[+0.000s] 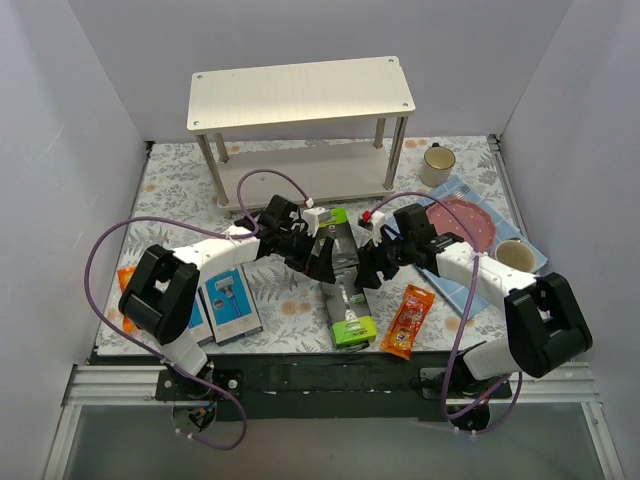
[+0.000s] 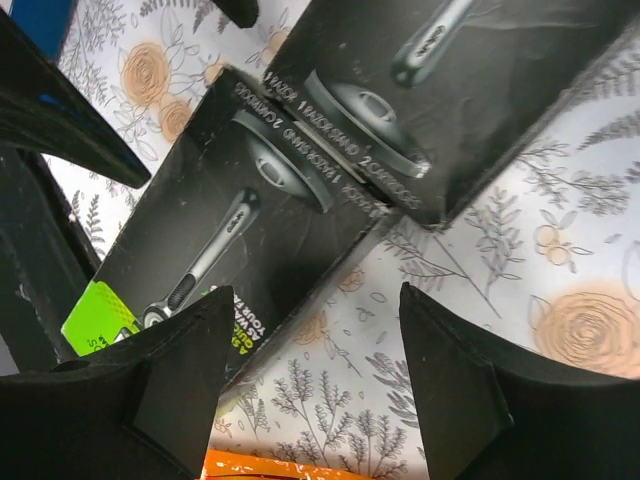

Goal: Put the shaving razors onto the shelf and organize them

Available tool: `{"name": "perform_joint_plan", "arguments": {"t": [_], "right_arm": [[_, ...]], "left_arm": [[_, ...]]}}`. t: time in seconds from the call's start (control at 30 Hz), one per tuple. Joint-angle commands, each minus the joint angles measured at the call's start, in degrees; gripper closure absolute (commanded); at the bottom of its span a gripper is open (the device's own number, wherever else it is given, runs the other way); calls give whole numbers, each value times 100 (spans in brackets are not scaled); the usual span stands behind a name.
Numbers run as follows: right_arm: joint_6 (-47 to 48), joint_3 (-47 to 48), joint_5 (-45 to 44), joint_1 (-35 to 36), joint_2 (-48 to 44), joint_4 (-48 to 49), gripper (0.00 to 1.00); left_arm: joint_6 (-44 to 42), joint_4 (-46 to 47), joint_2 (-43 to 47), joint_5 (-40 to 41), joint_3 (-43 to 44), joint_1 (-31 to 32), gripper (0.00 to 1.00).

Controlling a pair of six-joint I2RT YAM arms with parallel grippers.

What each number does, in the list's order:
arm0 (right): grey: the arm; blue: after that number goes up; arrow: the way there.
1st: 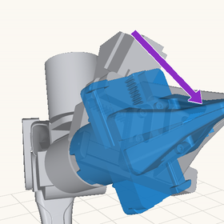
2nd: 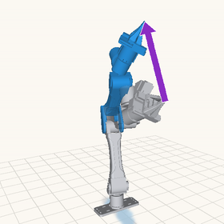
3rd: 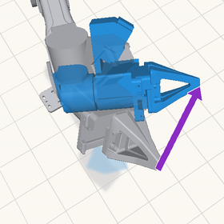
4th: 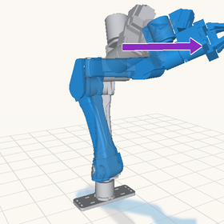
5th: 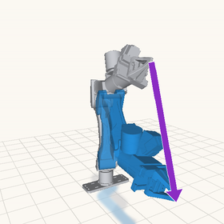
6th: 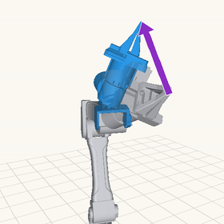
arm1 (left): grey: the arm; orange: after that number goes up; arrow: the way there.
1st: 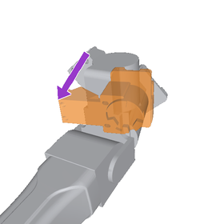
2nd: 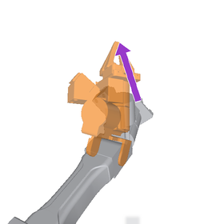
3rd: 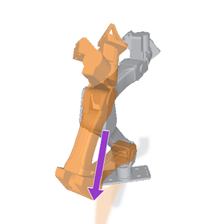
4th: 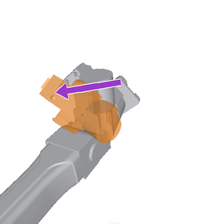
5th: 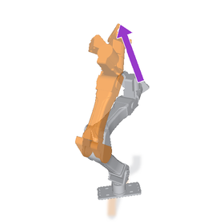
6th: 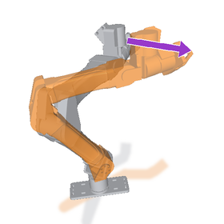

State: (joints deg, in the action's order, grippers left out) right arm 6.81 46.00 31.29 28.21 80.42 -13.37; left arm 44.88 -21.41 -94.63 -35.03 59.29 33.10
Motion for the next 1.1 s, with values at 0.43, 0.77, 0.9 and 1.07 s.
{"name": "perform_joint_plan", "arguments": {"t": [0.43, 0.77, 0.9, 1.07], "right_arm": [[66, -276, -861, 186, -579, 677, 23], [-549, -38, -887, -219, -669, 1152, 24], [-637, 84, -1177, -316, -475, 1248, 27], [-637, 260, -1160, -395, -124, 1275, 28]], "left_arm": [[-839, -767, -47, 390, 873, 12, 2], [-1552, -734, -12, 2104, 919, -252, 49], [-1448, -138, -152, 2649, 664, -252, 100], [-1412, 391, -731, 3194, 768, -199, 100]]}}
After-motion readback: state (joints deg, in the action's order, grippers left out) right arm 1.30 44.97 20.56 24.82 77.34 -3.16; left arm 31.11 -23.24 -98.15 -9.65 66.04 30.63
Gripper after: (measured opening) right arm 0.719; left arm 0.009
